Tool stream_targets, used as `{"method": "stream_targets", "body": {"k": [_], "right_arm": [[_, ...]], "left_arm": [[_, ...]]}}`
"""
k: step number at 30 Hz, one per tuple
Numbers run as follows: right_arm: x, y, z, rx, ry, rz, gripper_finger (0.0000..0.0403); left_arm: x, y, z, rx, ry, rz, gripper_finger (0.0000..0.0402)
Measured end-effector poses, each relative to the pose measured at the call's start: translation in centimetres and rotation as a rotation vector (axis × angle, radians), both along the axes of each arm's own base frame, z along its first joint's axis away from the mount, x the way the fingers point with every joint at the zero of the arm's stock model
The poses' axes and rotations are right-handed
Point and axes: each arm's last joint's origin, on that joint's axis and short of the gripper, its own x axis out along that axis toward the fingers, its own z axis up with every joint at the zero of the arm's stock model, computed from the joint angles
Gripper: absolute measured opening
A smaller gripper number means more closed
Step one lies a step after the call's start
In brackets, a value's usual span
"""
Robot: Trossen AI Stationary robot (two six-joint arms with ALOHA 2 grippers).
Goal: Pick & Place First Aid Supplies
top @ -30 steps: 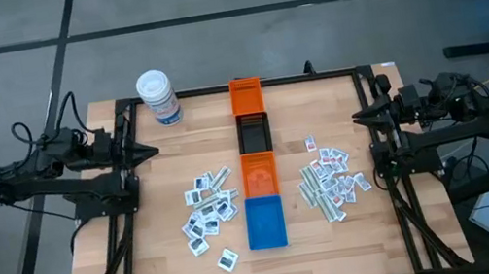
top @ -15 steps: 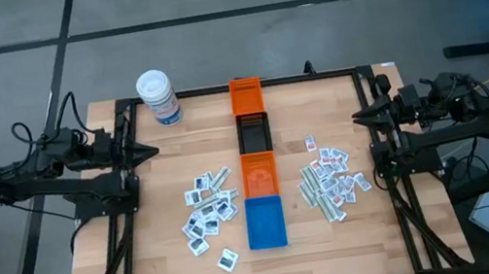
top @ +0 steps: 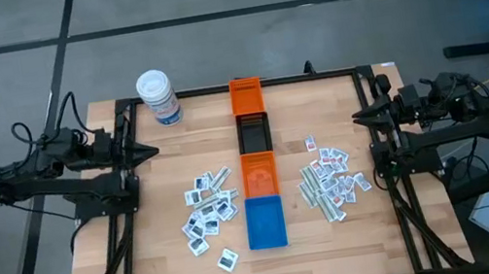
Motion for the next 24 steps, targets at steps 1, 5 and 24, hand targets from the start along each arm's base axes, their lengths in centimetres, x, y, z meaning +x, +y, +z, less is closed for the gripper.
{"method": "stream_targets", "body": {"k": [1,5,24], "right_arm": [[-0.01,0.00,0.00,0.000,0.000,0.000,0.0055],[0.00,0.00,0.00,0.000,0.000,0.000,0.0055],[-0.01,0.00,0.42,0.001,-0.043,0.000,0.0055]], "left_arm": [[0.00,0.00,0.00,0.000,0.000,0.000,0.0008],[0.00,0.00,0.00,0.000,0.000,0.000,0.0010],[0.00,0.00,0.00,0.000,0.000,0.000,0.0013]]}}
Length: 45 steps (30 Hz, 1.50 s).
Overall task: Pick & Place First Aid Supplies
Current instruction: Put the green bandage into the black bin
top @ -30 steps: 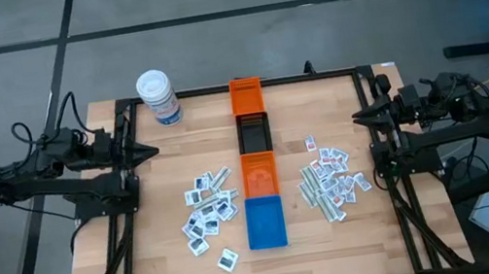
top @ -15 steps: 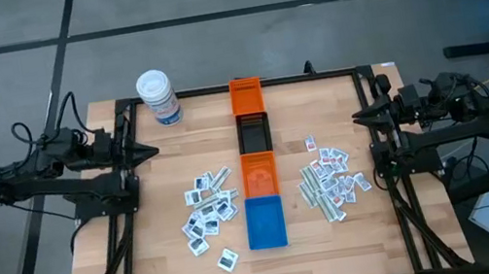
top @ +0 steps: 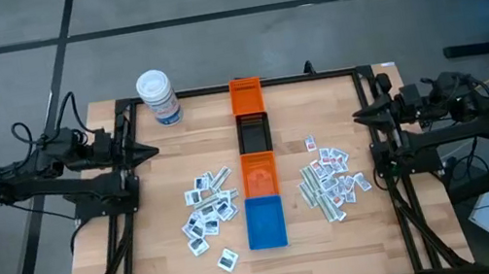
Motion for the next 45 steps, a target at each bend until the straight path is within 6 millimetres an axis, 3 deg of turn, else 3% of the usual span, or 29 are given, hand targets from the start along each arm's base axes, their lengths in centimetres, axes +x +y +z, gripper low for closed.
{"method": "stream_targets", "body": {"k": [8,15,20,25,28,36,45], "right_arm": [[1.3,0.0,1.9,0.241,0.016,0.014,0.0055],[3.8,0.5,3.1,0.221,0.283,0.167,0.0055],[6.8,1.0,2.6,0.246,0.478,0.242,0.0055],[9.6,2.2,1.4,0.251,0.622,0.286,0.0055],[10.5,3.5,0.9,0.273,0.695,0.330,0.0055],[12.1,7.2,-2.7,0.239,1.018,0.369,0.0060],[14.8,9.5,-6.0,0.244,1.184,0.306,0.0161]], "left_arm": [[0.0,0.0,0.0,0.000,0.000,0.000,0.0009],[0.0,0.0,0.0,0.000,0.000,0.000,0.0012],[0.0,0.0,0.0,0.000,0.000,0.000,0.0008],[0.0,0.0,0.0,0.000,0.000,0.000,0.0012],[0.0,0.0,0.0,0.000,0.000,0.000,0.0013],[0.0,0.0,0.0,0.000,0.000,0.000,0.0008],[0.0,0.0,0.0,0.000,0.000,0.000,0.0011]]}}
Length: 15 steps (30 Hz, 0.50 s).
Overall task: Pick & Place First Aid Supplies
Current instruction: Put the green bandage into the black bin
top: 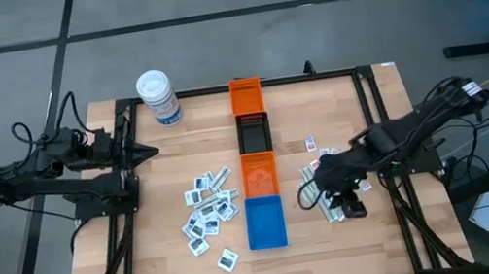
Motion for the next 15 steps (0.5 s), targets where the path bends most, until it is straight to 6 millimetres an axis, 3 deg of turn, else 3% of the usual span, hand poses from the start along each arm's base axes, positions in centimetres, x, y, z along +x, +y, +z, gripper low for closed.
{"method": "stream_targets", "body": {"k": [6,15], "right_arm": [[2.1,0.5,-2.9,-0.146,0.066,-0.009,0.0201],[3.1,0.0,-5.8,-0.436,0.173,-0.271,0.0185]], "left_arm": [[0.0,0.0,0.0,0.000,0.000,0.000,0.0009],[0.0,0.0,0.0,0.000,0.000,0.000,0.0010]]}}
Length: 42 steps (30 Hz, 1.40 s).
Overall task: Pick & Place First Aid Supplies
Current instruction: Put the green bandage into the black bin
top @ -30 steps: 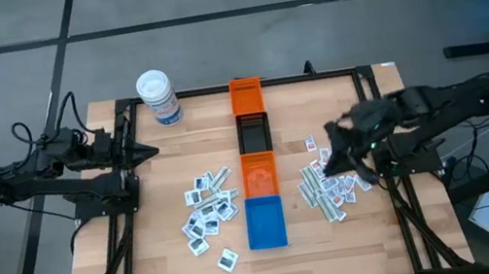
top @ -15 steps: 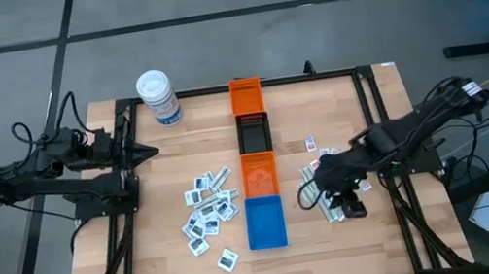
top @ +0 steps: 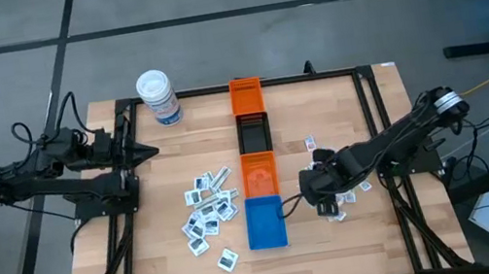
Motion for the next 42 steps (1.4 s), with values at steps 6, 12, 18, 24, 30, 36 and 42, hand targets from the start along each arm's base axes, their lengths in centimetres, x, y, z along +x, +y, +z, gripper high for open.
{"method": "stream_targets", "body": {"k": [6,12,18,24,30,36,42], "right_arm": [[0.1,-0.3,-1.3,-0.107,0.039,-0.159,0.0176],[1.0,-0.7,-2.6,-0.116,0.062,-0.236,0.0175],[0.6,-1.3,-3.9,-0.110,0.031,-0.259,0.0175],[-0.6,-2.3,-6.9,-0.001,-0.035,-0.283,0.0175],[-1.4,-3.3,-7.4,0.050,-0.047,-0.312,0.0175],[-1.3,-4.7,-7.5,0.074,-0.065,-0.363,0.0175],[-2.1,-6.5,-8.5,0.168,-0.077,-0.397,0.0175]], "left_arm": [[0.0,0.0,0.0,0.000,0.000,0.000,0.0010],[0.0,0.0,0.0,0.000,0.000,0.000,0.0012],[0.0,0.0,0.0,0.000,0.000,0.000,0.0008],[0.0,0.0,0.0,0.000,0.000,0.000,0.0013],[0.0,0.0,0.0,0.000,0.000,0.000,0.0009],[0.0,0.0,0.0,0.000,0.000,0.000,0.0011],[0.0,0.0,0.0,0.000,0.000,0.000,0.0011]]}}
